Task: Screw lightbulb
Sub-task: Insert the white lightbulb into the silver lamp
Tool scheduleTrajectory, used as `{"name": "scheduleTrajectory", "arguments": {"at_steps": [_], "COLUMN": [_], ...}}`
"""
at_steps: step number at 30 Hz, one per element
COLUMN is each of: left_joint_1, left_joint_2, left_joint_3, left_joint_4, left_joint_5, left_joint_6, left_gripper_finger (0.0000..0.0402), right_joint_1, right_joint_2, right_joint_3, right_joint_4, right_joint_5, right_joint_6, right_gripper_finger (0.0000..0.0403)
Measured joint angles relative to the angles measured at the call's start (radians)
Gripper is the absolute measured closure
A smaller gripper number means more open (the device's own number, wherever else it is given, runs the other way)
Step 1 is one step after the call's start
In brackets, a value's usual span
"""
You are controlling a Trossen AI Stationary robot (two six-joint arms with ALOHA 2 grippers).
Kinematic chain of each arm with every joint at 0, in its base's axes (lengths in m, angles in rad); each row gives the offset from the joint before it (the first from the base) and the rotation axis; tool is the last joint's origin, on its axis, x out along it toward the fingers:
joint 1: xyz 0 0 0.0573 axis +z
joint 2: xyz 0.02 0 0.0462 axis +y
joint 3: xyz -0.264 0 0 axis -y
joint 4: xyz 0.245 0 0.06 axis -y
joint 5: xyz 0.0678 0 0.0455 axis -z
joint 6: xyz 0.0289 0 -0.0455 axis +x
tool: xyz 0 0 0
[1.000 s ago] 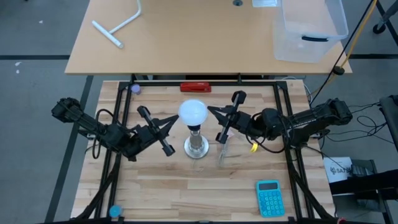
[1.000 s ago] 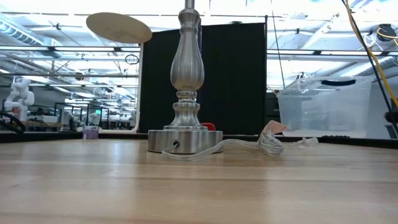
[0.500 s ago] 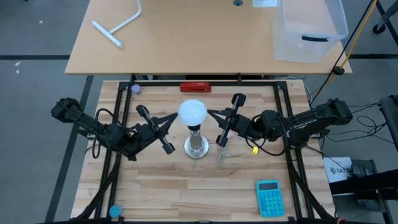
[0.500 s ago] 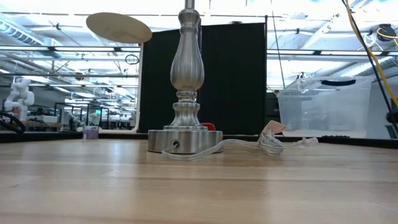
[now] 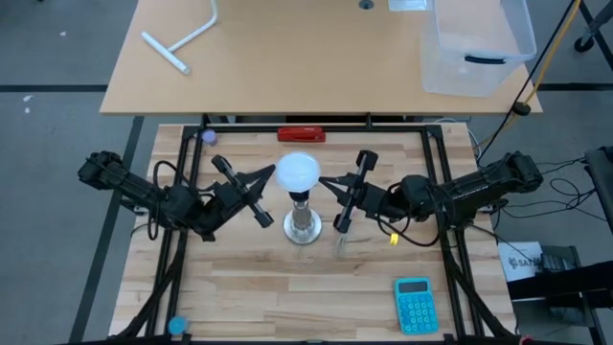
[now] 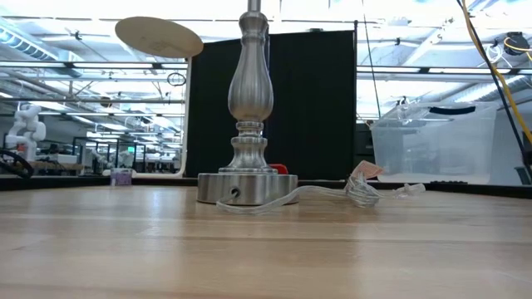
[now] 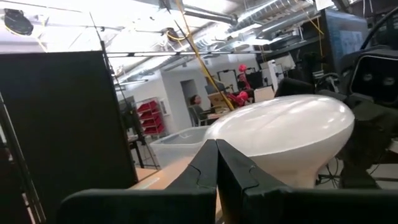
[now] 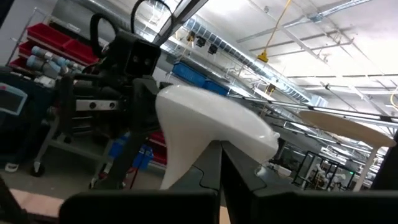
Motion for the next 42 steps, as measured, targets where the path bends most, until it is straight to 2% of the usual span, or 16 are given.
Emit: {"name": "scheduleTrajectory", "arguments": {"at_steps": [4, 7, 12, 15, 21, 25, 34, 42], "left_joint_1": [-0.014, -0.045, -0.098, -0.124, -0.137, -0.119, -0.069, -0.024], "left_joint_2": [0.003, 0.000, -0.023, -0.024, -0.024, -0.024, -0.020, -0.020], "left_joint_3": [0.000, -0.001, -0.002, -0.002, -0.002, -0.002, -0.001, 0.000], "left_joint_4": [-0.008, 0.001, 0.010, 0.008, -0.003, -0.002, -0.054, -0.083], "left_joint_5": [-0.042, -0.080, -0.089, -0.085, 0.055, 0.121, 0.165, 0.172], "left_joint_6": [0.019, 0.055, 0.069, 0.074, 0.056, 0.013, -0.075, -0.132], "left_gripper_finger": [0.0402, 0.0402, 0.0402, 0.0402, 0.0402, 0.0402, 0.0402, 0.0402], "right_joint_1": [0.014, 0.028, 0.032, 0.020, -0.015, -0.029, -0.037, -0.041], "right_joint_2": [0.001, 0.001, 0.001, 0.001, 0.000, 0.000, 0.000, 0.000], "right_joint_3": [0.000, 0.000, 0.000, 0.000, 0.000, 0.017, 0.102, 0.111], "right_joint_4": [-0.010, -0.011, -0.002, 0.018, 0.087, 0.068, -0.049, -0.100], "right_joint_5": [0.008, 0.060, 0.149, 0.160, 0.143, 0.074, 0.071, 0.074], "right_joint_6": [-0.006, -0.033, -0.066, -0.071, -0.078, -0.049, -0.022, 0.014], "right_gripper_finger": [0.0403, 0.0403, 0.0403, 0.0403, 0.0403, 0.0403, 0.0403, 0.0403]}}
